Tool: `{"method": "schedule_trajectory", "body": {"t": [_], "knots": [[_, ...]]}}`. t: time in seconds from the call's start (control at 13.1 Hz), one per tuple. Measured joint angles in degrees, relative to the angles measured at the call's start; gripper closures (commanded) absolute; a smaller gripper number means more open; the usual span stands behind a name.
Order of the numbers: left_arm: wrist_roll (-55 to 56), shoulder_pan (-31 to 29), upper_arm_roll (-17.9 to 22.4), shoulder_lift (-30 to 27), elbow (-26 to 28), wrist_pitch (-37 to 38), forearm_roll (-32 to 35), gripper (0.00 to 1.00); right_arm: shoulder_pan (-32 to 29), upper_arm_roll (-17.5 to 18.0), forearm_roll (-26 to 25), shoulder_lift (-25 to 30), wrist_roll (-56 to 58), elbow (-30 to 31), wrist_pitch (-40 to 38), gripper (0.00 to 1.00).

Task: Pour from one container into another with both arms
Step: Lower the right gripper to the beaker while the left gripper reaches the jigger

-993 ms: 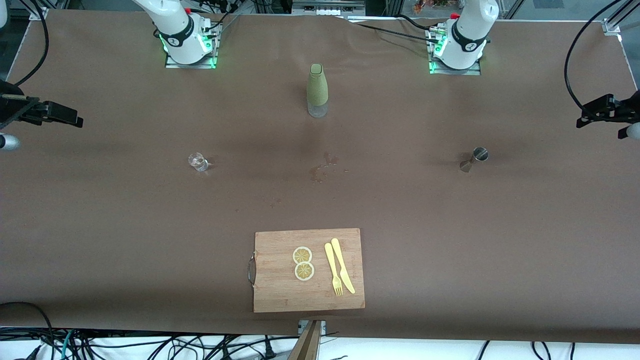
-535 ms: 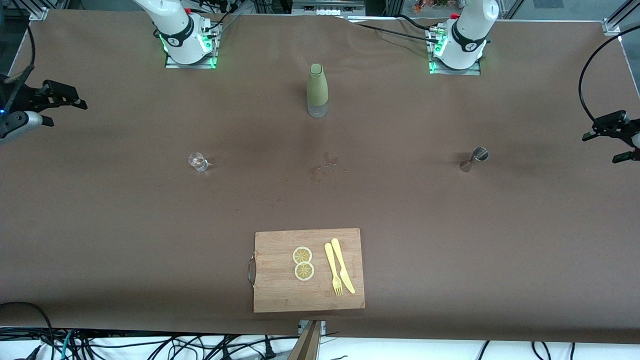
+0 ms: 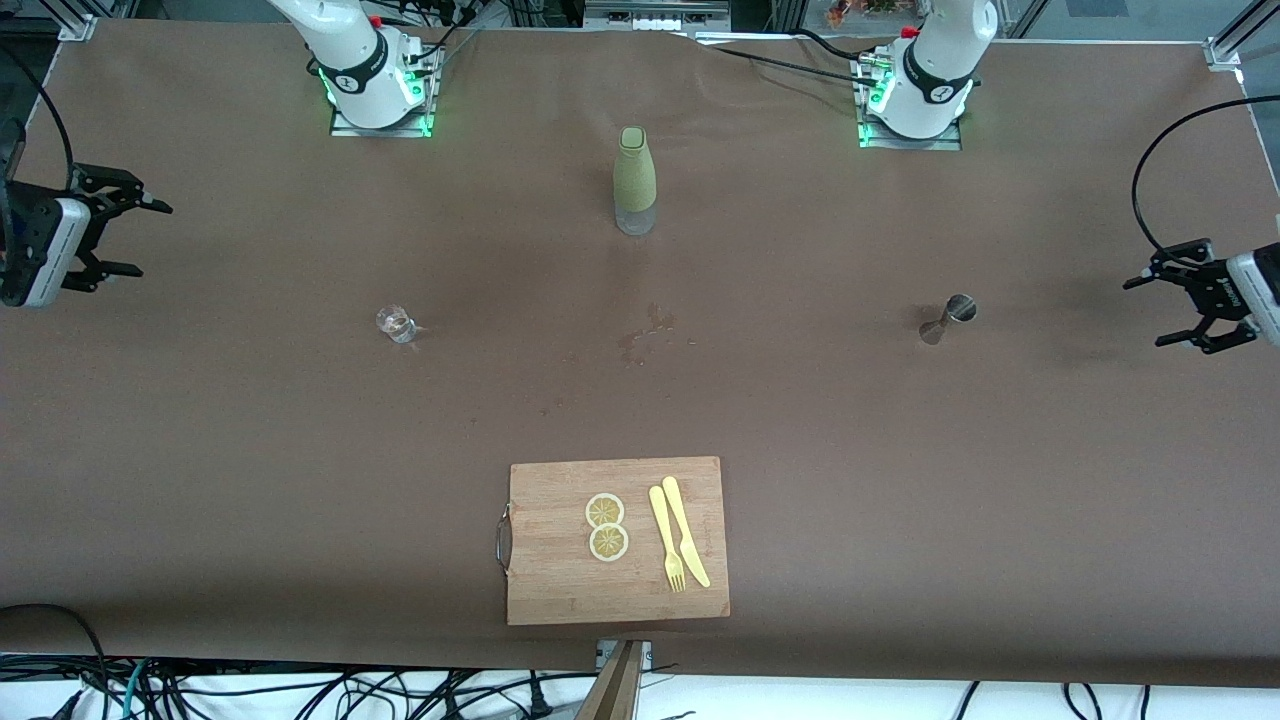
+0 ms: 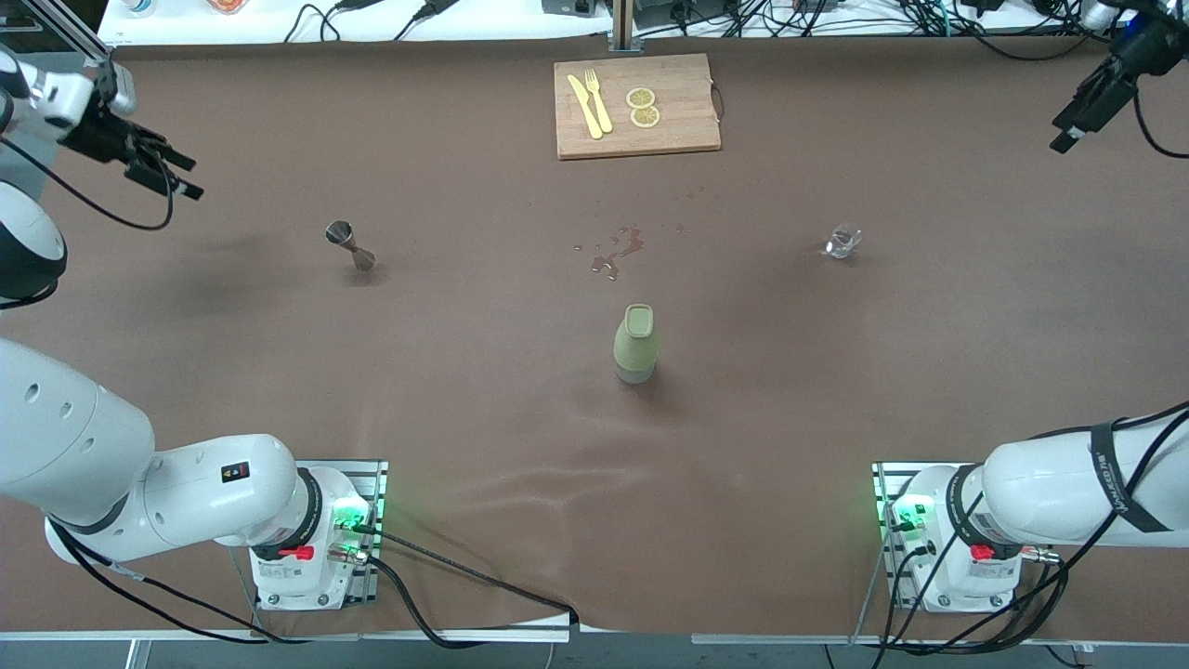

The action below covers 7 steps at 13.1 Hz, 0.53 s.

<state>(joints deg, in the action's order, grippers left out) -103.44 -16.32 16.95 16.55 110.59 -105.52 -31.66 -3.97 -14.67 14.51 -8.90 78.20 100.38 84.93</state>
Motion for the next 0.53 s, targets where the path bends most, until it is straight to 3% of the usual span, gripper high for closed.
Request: {"method": "schedule_trajectory", "body": {"t": [0.53], "knots": [[-34.2,-3.6,0.0,8.8,6.0,2.6,-11.7,0.0,-3.6,-4.3,21.1,-16.0,34.0,0.4,0.5,0.0]]}}
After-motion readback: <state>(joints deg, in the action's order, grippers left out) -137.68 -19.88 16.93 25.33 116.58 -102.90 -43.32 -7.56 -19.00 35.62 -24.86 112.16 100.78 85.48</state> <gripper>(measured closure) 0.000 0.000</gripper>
